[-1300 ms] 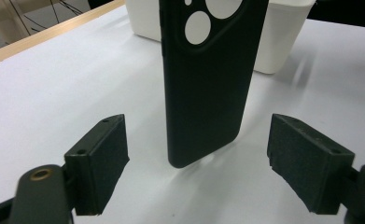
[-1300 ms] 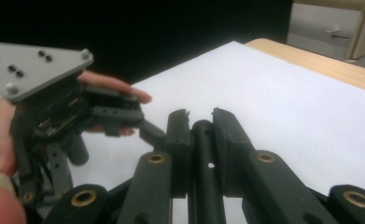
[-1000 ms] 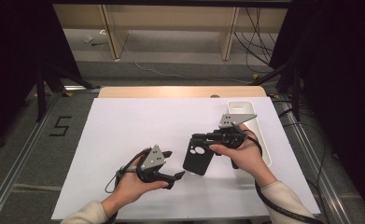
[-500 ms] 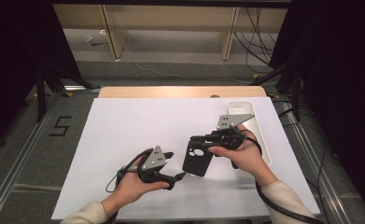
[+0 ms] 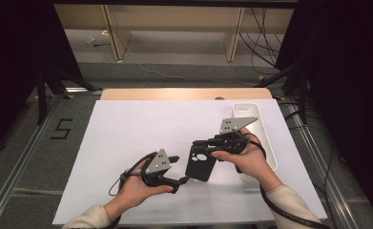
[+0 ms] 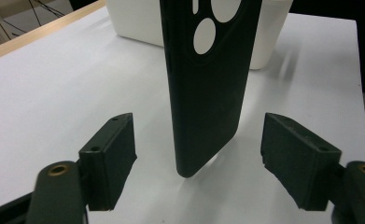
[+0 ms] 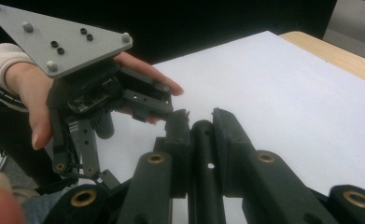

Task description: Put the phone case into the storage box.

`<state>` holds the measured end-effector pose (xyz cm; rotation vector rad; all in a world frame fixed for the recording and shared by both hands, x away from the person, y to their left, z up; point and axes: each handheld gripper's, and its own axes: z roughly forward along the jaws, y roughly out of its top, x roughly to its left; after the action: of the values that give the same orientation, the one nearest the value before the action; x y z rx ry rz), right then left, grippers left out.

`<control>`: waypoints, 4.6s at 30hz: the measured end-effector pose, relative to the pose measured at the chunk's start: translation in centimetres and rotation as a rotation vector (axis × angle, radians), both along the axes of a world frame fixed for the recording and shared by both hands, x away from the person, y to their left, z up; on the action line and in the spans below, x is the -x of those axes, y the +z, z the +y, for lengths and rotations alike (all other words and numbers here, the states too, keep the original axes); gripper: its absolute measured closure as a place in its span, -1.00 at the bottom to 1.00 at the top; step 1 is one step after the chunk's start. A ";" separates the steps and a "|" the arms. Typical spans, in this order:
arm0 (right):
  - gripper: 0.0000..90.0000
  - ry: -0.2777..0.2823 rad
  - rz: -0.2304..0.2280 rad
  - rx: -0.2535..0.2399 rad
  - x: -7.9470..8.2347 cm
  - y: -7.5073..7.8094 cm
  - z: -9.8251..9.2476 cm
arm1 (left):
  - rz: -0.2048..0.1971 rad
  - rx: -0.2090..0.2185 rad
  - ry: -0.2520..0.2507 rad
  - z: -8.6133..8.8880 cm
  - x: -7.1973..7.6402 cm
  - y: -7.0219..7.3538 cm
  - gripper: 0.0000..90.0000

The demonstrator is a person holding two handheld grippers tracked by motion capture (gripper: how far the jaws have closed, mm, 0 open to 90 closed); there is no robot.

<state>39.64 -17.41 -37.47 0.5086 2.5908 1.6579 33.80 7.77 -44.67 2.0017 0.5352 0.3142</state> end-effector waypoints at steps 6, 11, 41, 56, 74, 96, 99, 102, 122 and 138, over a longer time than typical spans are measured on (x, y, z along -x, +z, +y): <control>0.73 0.003 -0.004 -0.006 0.1 0.3 -0.1 | 0.000 0.008 -0.018 -0.3 -0.1 0.0 -0.37; 0.73 0.008 -0.001 -0.005 0.1 0.3 -0.1 | 0.004 0.011 -0.032 -0.5 -0.2 -0.2 -0.31; 0.73 0.035 -0.006 -0.006 0.4 0.7 0.3 | 0.014 0.032 -0.068 -1.2 -1.2 -0.9 -0.13; 0.73 0.044 0.002 -0.009 0.4 0.6 0.4 | 0.041 0.041 -0.099 -1.6 -1.4 -1.1 0.09; 0.73 0.077 0.001 -0.018 0.6 0.8 0.6 | 0.053 0.040 -0.114 -1.6 -1.7 -1.2 0.32; 0.60 0.136 -0.024 -0.033 0.8 1.1 0.5 | 0.096 0.004 -0.149 -1.3 -1.5 -0.4 0.77; 0.53 0.137 -0.039 -0.036 0.8 1.1 0.6 | 0.098 0.005 -0.149 -1.3 -1.4 -0.2 0.77; 0.40 0.130 -0.043 -0.048 0.8 1.1 0.5 | 0.089 0.003 -0.151 -1.3 -1.3 -0.1 0.78; -0.36 0.046 -0.063 -0.129 0.2 0.7 -0.1 | 0.079 0.017 -0.103 -1.0 -1.3 0.1 0.78; -0.65 -0.048 -0.059 -0.143 0.4 0.3 -0.2 | 0.073 0.032 -0.065 -0.8 -1.4 0.3 0.78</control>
<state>39.26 -17.60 -37.19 0.5145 2.4124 1.8230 35.22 6.99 -44.36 2.0014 0.5158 0.1924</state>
